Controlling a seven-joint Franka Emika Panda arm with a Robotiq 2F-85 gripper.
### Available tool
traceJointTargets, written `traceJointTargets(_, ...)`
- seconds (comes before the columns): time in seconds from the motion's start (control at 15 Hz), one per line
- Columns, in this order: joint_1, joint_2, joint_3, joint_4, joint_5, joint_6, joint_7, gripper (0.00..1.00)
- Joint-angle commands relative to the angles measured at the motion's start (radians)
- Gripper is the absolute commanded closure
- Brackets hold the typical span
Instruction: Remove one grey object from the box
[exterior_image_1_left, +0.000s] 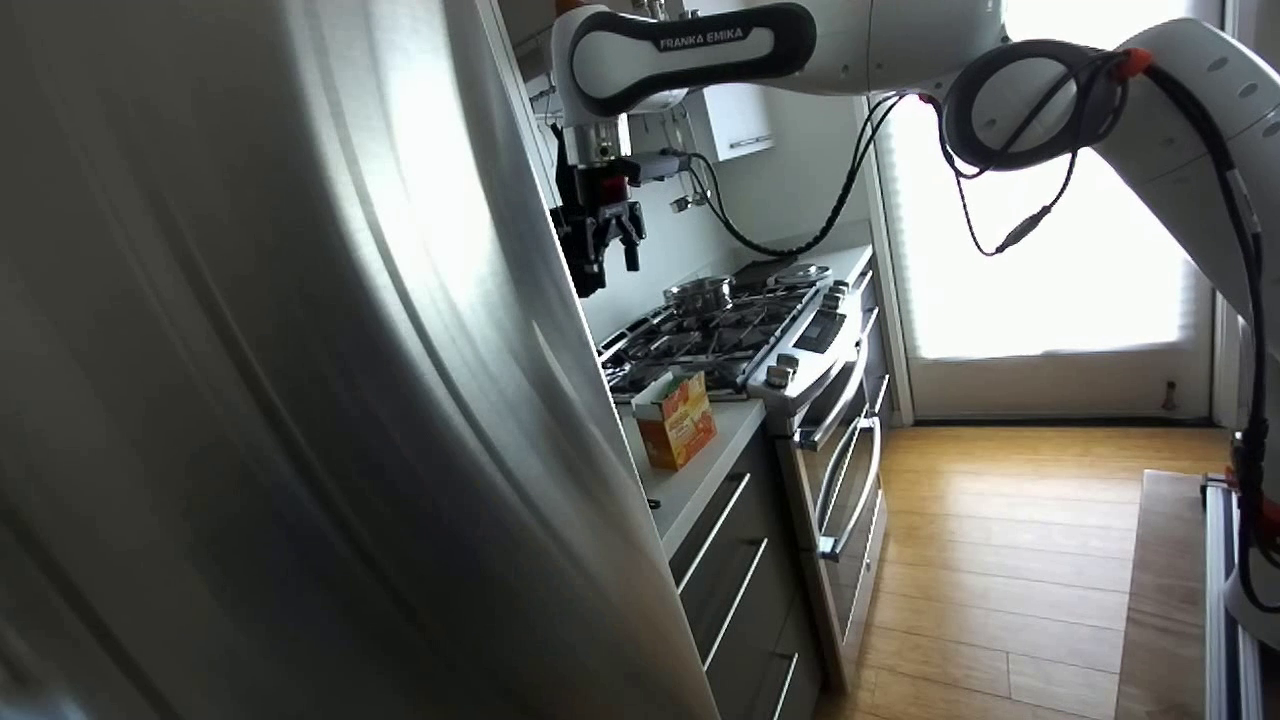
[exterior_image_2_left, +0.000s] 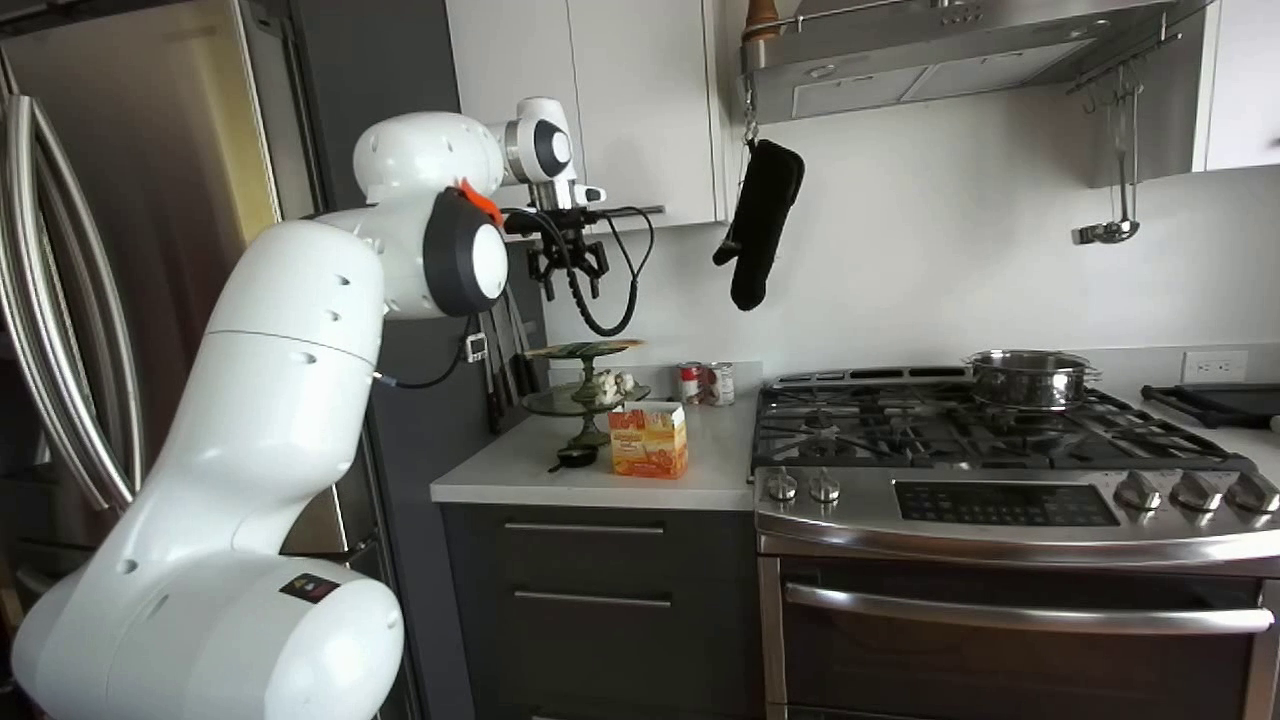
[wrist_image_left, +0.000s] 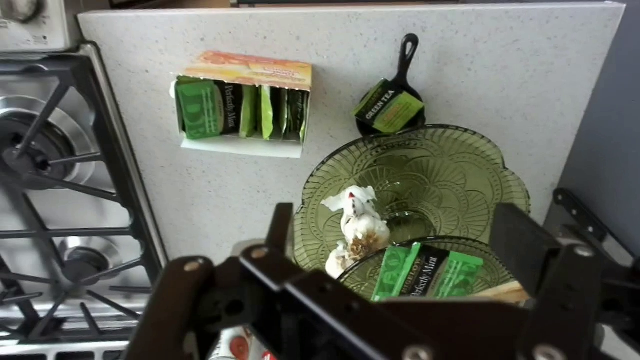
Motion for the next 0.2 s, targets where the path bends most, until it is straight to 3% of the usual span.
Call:
traceJointTargets(0.0, 0.005, 0.0, -0.005, 0.0, -0.011, -0.001, 0.009, 0.0)
traceJointTargets(0.13, 0.008, 0.0, -0.011, -0.003, -0.015, -0.001, 0.015, 0.0)
